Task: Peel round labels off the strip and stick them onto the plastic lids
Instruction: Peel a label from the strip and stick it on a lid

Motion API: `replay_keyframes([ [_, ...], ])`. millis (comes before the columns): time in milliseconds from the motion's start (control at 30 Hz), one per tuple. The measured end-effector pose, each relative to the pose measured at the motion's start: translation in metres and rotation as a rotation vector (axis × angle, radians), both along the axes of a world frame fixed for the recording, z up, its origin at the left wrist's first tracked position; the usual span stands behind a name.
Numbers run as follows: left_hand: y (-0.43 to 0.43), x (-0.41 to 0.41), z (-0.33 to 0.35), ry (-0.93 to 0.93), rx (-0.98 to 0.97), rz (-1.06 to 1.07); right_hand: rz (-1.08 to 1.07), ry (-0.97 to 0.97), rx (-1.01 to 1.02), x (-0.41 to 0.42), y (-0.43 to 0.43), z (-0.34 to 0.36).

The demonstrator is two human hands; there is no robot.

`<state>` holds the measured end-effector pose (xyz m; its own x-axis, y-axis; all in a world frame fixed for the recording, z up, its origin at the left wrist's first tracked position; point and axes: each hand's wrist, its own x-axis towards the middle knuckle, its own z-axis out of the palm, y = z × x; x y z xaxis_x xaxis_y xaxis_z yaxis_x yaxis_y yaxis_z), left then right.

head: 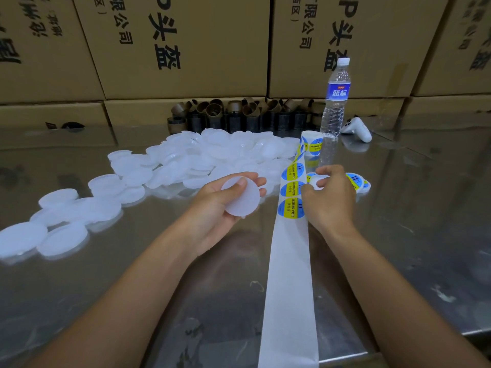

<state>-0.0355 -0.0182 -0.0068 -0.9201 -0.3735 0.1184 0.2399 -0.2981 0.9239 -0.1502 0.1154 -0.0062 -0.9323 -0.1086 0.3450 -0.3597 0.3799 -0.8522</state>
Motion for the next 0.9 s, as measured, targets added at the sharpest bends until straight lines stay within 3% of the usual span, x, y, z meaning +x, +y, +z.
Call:
replay_keyframes([
  [167, 0.002, 0.002, 0.002, 0.013, 0.02, -0.024, 0.028, -0.033, 0.137, 0.002, -0.001, -0.004],
  [333, 0.0, 0.001, -0.001, -0.042, -0.005, 0.022, 0.167, -0.361, -0.121, -0.002, -0.003, 0.002],
  [567, 0.002, -0.002, -0.005, -0.137, -0.079, 0.053, 0.265, -0.505, -0.388, 0.0, -0.004, 0.008],
  [733, 0.007, 0.001, -0.003, -0.148, -0.126, -0.081, 0.385, -0.526, -0.442, 0.003, -0.005, 0.01],
  [900, 0.007, 0.001, -0.004, -0.181, -0.14, -0.029, 0.517, -0.405, -0.379, 0.01, -0.006, 0.009],
])
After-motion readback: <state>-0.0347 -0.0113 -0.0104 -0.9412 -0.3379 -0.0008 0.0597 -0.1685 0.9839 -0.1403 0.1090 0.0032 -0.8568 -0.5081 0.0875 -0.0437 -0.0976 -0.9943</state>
